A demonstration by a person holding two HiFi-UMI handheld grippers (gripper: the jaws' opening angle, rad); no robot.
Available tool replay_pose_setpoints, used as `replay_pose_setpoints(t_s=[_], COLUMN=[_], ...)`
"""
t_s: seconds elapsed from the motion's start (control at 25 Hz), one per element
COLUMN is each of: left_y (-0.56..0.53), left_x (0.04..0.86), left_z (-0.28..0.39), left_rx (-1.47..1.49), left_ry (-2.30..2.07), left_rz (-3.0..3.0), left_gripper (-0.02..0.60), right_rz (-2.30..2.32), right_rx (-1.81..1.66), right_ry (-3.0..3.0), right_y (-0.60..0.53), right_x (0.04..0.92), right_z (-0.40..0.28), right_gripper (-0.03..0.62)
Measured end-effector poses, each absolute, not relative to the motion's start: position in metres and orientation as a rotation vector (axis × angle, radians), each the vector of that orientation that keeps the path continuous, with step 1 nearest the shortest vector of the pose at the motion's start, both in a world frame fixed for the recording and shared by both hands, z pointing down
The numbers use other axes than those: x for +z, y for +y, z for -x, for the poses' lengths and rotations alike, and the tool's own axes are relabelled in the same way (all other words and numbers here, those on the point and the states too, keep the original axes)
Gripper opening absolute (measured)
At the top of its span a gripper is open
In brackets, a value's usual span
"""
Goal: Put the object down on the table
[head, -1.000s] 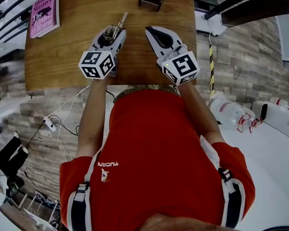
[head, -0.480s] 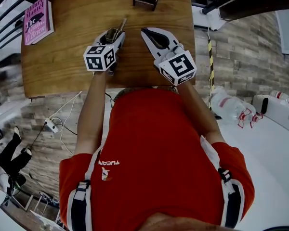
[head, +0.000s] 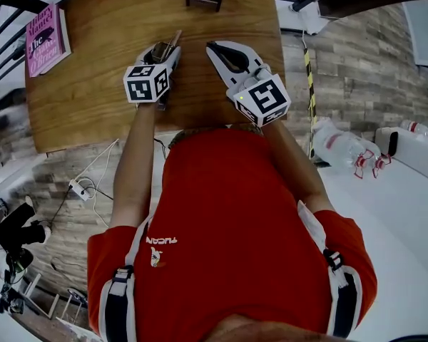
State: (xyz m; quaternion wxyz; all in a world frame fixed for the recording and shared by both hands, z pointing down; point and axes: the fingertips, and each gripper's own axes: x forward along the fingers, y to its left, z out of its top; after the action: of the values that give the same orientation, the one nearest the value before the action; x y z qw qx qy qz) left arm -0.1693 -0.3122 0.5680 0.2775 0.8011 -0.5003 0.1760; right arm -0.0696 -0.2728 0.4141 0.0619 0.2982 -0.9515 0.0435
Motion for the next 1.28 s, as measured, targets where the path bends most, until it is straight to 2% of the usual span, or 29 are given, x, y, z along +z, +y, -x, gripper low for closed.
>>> replay_pose_setpoints(t_s=[0.12, 0.24, 0.4, 0.88, 1.28], left_y=[-0.315, -0.316, -0.317, -0.312, -0.295], left_x=[0.568, 0.569, 0.567, 0.561, 0.452], left_z=[0.173, 0.179, 0.193, 0.222, 0.214], left_rx=[0.495, 0.509, 0.517, 0.510, 0.190], left_ry=[-1.373, -1.424, -1.496, -1.587, -1.713], left_rz=[-2.156, -2.144, -2.120, -2.075, -2.221], left_gripper=[0.218, 0.271, 0.296, 0.299, 0.296], right_rz=[-0.906, -0.901, -0.891, -0.854, -0.825], right_rx=[0.130, 0.127, 0.128, 0.141, 0.170], right_ry=[-2.871, -2.871, -2.869, -2.888, -2.962], right_y=[-0.272, -0.271, -0.270, -0.272, -0.279], right_x=[0.414, 0.415, 0.415, 0.416, 0.400], right_z=[0.067, 0.065, 0.063, 0.065, 0.068], right_gripper=[0.025, 0.025, 0.025, 0.025, 0.025])
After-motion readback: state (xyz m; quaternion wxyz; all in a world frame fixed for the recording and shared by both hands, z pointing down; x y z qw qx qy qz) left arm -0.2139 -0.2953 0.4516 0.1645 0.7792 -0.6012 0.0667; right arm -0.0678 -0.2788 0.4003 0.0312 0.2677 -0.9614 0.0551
